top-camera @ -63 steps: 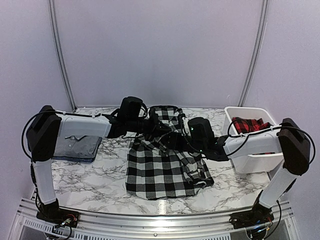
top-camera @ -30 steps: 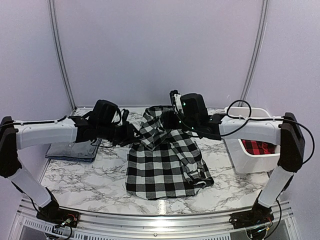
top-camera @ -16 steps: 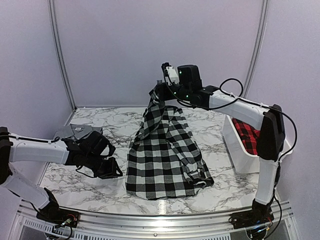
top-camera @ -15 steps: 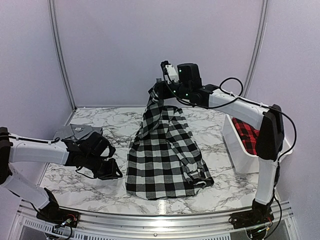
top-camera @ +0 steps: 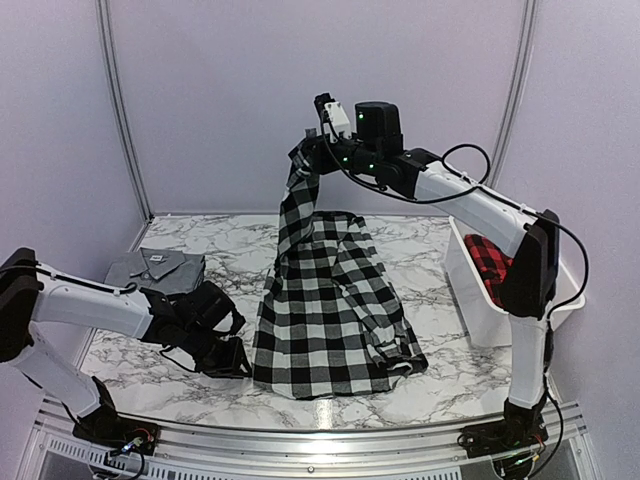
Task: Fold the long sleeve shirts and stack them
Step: Pick up the shirt from the center of the board.
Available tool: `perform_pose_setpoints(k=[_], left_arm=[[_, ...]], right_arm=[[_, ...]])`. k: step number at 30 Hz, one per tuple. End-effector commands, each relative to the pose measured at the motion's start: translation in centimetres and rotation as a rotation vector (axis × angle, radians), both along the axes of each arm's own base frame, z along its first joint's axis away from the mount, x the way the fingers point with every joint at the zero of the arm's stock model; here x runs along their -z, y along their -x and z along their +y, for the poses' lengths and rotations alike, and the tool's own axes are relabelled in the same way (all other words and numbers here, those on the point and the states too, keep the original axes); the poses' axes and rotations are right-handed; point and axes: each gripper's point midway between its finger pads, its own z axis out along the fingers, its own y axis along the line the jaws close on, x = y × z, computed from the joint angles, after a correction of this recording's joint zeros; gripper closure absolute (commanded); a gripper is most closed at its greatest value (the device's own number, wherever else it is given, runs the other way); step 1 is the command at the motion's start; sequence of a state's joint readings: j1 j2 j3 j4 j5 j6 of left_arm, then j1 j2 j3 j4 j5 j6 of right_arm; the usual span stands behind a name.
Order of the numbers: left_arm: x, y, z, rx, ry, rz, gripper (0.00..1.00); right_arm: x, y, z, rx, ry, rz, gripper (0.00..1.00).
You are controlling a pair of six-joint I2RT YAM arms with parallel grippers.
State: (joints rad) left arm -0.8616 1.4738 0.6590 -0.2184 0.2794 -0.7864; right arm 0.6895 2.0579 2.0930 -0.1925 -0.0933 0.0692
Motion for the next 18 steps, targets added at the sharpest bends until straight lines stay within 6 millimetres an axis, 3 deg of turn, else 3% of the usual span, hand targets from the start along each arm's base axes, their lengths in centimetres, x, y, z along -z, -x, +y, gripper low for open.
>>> perform_pose_setpoints(k=[1, 10, 14, 18], left_arm=[[-0.8, 0.1, -1.7, 0.008, 0.068, 0.012, 0.75], [-2.5, 0.5, -1.2, -0.028, 0.113, -0.004, 0.8], [-2.4, 0.3, -1.3, -0.03, 0.11, -0.003, 0.71], [-1.7, 0.1, -2.3, -0.01, 0.093, 0.008, 0.69]], right_arm=[[-1.6, -0.4, 0.2, -0.003, 0.002, -0.05, 1.0], [-2.3, -0.7, 0.2, 0.001, -0.001, -0.068, 1.0], [-2.4, -0.8, 0.0, 0.007, -0.002, -0.072, 1.0], [-2.5, -0.9, -0.1, 0.016, 0.001, -0.076, 1.0]])
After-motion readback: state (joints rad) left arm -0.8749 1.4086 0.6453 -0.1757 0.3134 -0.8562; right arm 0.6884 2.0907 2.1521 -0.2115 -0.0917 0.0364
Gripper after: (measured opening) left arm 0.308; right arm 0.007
